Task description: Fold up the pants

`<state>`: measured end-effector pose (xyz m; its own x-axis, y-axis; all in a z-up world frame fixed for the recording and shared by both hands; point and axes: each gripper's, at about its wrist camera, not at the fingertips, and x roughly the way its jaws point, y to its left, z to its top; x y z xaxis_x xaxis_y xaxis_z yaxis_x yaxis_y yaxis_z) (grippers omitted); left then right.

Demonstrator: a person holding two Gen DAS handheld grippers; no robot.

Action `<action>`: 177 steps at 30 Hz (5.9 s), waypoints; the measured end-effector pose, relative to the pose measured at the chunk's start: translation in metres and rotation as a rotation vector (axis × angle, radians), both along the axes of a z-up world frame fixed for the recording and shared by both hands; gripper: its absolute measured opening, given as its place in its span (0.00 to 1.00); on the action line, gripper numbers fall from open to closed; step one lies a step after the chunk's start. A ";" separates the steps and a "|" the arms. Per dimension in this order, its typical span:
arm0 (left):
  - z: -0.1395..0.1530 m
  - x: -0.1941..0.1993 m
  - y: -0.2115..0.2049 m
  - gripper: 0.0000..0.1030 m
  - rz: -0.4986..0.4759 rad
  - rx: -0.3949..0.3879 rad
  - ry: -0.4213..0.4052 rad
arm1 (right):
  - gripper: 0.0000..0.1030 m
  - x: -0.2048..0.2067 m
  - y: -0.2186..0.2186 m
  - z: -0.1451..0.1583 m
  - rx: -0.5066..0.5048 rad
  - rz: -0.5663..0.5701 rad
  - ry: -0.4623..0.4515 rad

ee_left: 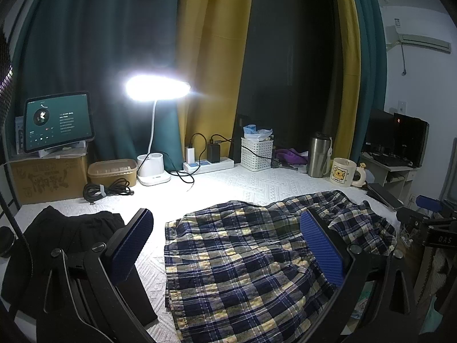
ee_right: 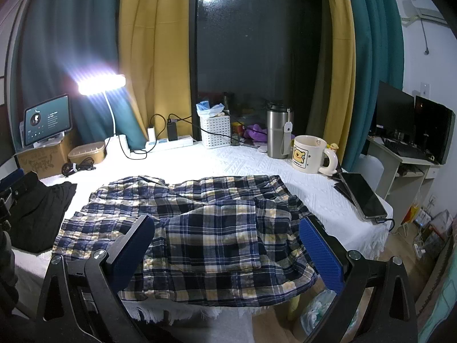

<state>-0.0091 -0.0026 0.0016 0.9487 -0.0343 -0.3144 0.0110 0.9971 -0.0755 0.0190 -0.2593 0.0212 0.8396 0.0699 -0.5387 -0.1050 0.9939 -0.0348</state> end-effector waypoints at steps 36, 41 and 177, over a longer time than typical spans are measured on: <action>0.003 -0.002 -0.004 0.99 -0.002 0.002 0.002 | 0.99 0.000 0.001 0.000 -0.001 0.000 -0.002; 0.002 -0.002 -0.004 0.99 -0.002 0.003 0.003 | 0.99 0.002 0.002 0.001 -0.001 0.002 -0.001; -0.095 0.261 0.108 0.32 -0.090 -0.235 0.681 | 0.25 0.314 -0.077 -0.121 -0.057 -0.158 0.343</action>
